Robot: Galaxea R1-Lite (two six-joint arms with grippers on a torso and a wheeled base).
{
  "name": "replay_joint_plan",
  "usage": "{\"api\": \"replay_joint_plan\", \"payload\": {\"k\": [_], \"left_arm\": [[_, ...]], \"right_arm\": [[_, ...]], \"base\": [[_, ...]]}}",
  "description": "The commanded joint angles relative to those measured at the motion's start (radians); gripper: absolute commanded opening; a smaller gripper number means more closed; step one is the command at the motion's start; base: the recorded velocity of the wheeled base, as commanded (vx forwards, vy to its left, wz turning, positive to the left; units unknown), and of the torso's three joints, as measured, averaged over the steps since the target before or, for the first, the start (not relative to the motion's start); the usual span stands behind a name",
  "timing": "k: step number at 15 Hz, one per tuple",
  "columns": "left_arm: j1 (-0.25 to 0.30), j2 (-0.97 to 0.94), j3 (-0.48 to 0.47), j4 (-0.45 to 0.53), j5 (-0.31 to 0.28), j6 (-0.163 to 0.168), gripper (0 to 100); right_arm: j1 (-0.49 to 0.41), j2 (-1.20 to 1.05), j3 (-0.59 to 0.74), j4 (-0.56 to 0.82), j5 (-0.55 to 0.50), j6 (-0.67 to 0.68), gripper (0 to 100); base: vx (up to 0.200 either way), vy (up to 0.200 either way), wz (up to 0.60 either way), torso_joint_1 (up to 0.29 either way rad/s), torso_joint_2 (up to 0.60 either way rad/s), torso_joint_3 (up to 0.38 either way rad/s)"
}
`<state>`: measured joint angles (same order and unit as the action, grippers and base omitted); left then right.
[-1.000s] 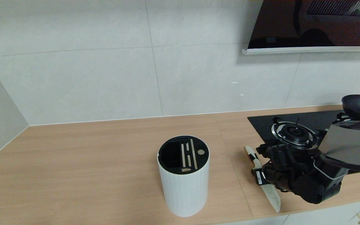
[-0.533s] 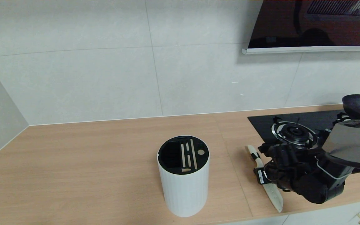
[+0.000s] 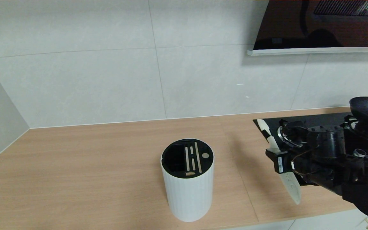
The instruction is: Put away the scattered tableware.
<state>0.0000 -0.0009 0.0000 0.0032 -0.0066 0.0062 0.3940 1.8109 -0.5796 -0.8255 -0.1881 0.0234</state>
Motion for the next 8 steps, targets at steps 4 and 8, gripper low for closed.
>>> {"api": "replay_joint_plan", "payload": {"k": [4, 8], "left_arm": [[0.000, 0.001, -0.038, -0.028, -0.012, -0.037, 100], [-0.008, 0.036, -0.212, 0.080, -0.317, -0.187, 100]], "right_arm": [[0.072, -0.197, 0.029, 0.000, -0.008, -0.013, 0], [0.074, -0.206, -0.083, 0.022, 0.002, -0.019, 0]], "base": [[0.000, 0.000, 0.00, 0.000, 0.00, 0.000], [0.000, 0.000, 0.00, 0.000, 0.00, 0.000]]}}
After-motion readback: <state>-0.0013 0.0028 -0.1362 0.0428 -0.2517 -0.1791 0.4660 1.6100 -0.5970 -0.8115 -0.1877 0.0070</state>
